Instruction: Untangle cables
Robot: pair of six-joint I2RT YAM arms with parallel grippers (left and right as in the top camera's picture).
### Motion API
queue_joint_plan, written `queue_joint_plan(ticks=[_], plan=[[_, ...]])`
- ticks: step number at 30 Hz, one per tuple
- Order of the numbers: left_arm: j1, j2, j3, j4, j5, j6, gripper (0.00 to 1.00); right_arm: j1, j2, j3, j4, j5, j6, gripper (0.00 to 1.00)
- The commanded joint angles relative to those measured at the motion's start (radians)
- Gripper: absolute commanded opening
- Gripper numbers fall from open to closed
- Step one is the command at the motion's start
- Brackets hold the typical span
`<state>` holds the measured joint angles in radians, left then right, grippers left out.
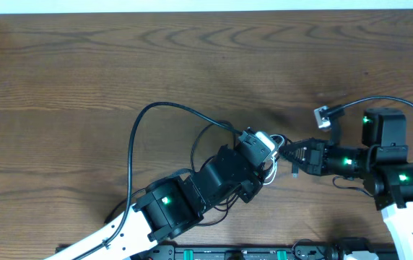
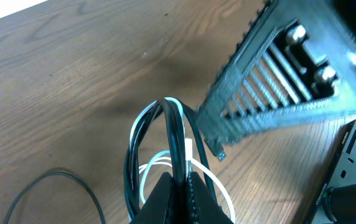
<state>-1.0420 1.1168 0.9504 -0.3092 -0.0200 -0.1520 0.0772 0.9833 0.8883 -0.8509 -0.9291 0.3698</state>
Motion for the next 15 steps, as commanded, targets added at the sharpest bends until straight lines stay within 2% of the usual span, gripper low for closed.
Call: queue_joint_plan(ticks=[1, 10, 15], plan=[[0.0, -0.005, 0.01, 0.008, 0.013, 0.017, 0.07, 0.045, 0.008, -0.006, 0.017, 0.05, 0.075, 0.15], [0.0, -0.005, 0.01, 0.007, 0.013, 0.017, 0.07, 0.154, 0.018, -0.006, 0.084, 0.268, 0.235, 0.3], [0.0, -0.006, 0.01, 0.008, 0.013, 0.017, 0.07, 0.18, 0.019, -0.006, 0.128, 0.319, 0.311, 0.33]])
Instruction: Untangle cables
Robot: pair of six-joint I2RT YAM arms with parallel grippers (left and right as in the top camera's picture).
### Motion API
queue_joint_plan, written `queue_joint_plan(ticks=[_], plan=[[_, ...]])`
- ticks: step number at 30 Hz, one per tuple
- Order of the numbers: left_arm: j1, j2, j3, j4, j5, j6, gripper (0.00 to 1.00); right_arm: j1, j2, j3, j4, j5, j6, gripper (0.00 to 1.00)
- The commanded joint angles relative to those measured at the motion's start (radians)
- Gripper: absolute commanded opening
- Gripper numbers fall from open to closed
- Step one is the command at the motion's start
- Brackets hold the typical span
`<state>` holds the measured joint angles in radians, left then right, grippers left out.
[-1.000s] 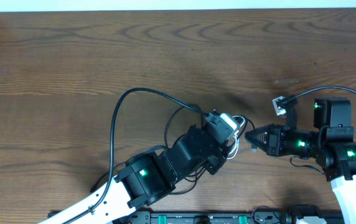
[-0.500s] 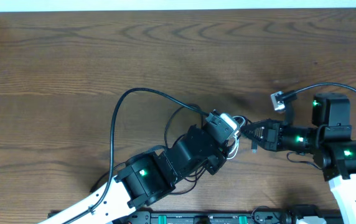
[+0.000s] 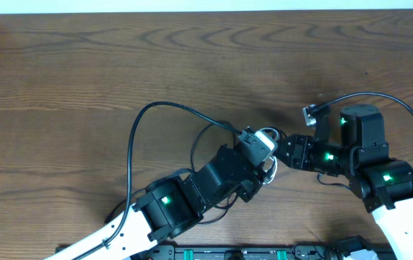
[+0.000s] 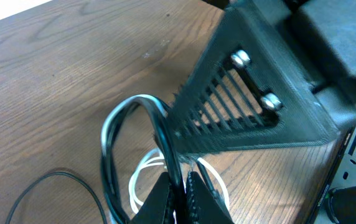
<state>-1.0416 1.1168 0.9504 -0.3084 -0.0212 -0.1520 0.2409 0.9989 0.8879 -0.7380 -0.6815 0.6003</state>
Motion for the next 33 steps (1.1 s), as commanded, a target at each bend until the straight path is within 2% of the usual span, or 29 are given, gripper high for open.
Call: queue_joint_plan(ticks=[1, 7, 10, 15, 23, 27, 33], plan=[[0.0, -0.006, 0.01, 0.007, 0.014, 0.017, 0.08, 0.022, 0.003, -0.005, 0.019, 0.084, 0.097, 0.33], [0.0, -0.006, 0.01, 0.007, 0.014, 0.017, 0.07, 0.078, 0.04, -0.005, 0.045, 0.127, 0.14, 0.31], [0.0, -0.006, 0.01, 0.006, 0.014, 0.017, 0.07, 0.098, 0.071, -0.005, 0.068, 0.13, 0.14, 0.23], [0.0, -0.006, 0.01, 0.006, 0.014, 0.017, 0.07, 0.103, 0.105, -0.005, 0.084, 0.13, 0.147, 0.01], [0.0, -0.007, 0.01, 0.005, 0.013, 0.029, 0.08, 0.051, 0.048, -0.005, 0.04, 0.106, 0.06, 0.01], [0.0, -0.007, 0.01, 0.002, 0.01, 0.048, 0.07, -0.035, -0.062, -0.005, -0.019, 0.031, -0.035, 0.01], [0.0, -0.007, 0.01, 0.002, 0.011, 0.055, 0.08, -0.171, -0.241, -0.005, -0.057, -0.045, -0.048, 0.01]])
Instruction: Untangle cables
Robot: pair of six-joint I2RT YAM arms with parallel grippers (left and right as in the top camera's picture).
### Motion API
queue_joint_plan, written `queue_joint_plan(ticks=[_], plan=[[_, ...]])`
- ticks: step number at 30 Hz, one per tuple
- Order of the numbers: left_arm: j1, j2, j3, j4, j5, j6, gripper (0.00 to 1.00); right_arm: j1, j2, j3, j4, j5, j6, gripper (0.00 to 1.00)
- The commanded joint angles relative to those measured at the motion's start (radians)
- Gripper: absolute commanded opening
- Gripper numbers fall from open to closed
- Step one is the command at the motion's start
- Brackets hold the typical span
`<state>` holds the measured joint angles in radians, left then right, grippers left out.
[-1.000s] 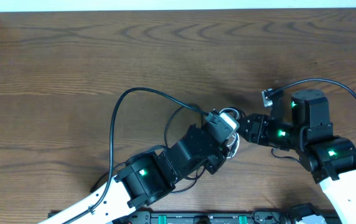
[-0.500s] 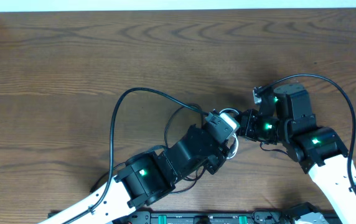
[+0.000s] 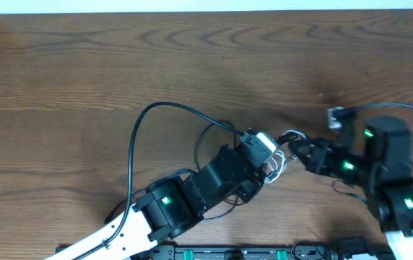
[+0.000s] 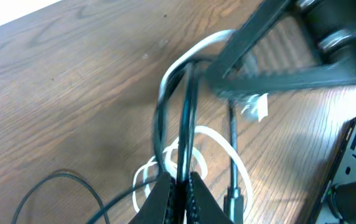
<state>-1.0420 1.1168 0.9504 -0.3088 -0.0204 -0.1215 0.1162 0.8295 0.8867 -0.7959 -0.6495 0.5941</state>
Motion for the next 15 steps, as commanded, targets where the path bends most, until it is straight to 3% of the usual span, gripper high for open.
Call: queue_joint_plan(ticks=[1, 11, 15], plan=[[0.0, -0.007, 0.01, 0.002, 0.01, 0.025, 0.07, -0.056, -0.092, -0.004, 0.003, -0.077, -0.042, 0.01], [0.0, -0.007, 0.01, -0.007, 0.02, 0.036, 0.07, -0.083, -0.138, -0.004, 0.142, -0.085, 0.045, 0.01], [0.0, -0.007, 0.01, 0.014, 0.13, 0.089, 0.08, -0.082, -0.101, -0.004, 0.227, -0.06, 0.062, 0.01]])
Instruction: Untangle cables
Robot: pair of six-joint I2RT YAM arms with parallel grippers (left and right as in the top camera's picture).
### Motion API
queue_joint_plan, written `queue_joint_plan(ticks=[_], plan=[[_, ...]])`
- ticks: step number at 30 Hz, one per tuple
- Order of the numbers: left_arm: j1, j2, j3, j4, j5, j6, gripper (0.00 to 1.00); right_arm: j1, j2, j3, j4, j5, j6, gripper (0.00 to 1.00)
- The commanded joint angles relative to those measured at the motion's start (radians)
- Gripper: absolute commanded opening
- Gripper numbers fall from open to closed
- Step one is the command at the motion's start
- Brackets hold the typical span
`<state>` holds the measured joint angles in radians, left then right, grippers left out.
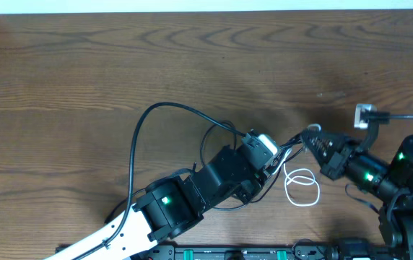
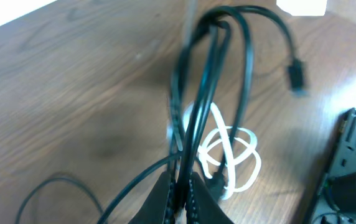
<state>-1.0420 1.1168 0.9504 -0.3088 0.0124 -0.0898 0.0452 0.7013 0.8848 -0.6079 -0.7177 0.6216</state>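
My left gripper [image 1: 270, 153] is shut on a bundle of black cable [image 2: 246, 56], pinched between its fingers [image 2: 165, 196] in the left wrist view. The black loops run taut from there to my right gripper [image 1: 310, 137], which is shut on their far end. A long black loop [image 1: 143, 119] arcs away to the left over the table. A white cable [image 1: 300, 188] lies in loose loops on the table below the stretched strands, also seen under the bundle [image 2: 231, 155]. A black connector [image 2: 295, 74] hangs off one loop.
A white plug [image 1: 365, 113] with a black lead lies right of the right gripper, the lead running off the right edge. A black rail [image 1: 264, 253] lines the table's front edge. Dark hardware [image 2: 352, 168] fills the left wrist view's lower right.
My right gripper has moved further right with the black loops, which now stretch tighter from my left gripper. The white cable's loops now lie on the table. The white plug has shifted right.
First my right gripper stood just right of the bundle held by my left gripper. Then it was in against the bundle. Then it was back to the right with loops in it. Now it is further right, and the white cable lies apart.
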Motion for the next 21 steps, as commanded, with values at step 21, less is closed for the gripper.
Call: queue_joint_plan(ticks=[21], plan=[[0.0, -0.008, 0.01, 0.071, 0.286, 0.142, 0.07, 0.19, 0.369, -0.002, 0.056, 0.29, -0.096, 0.22]])
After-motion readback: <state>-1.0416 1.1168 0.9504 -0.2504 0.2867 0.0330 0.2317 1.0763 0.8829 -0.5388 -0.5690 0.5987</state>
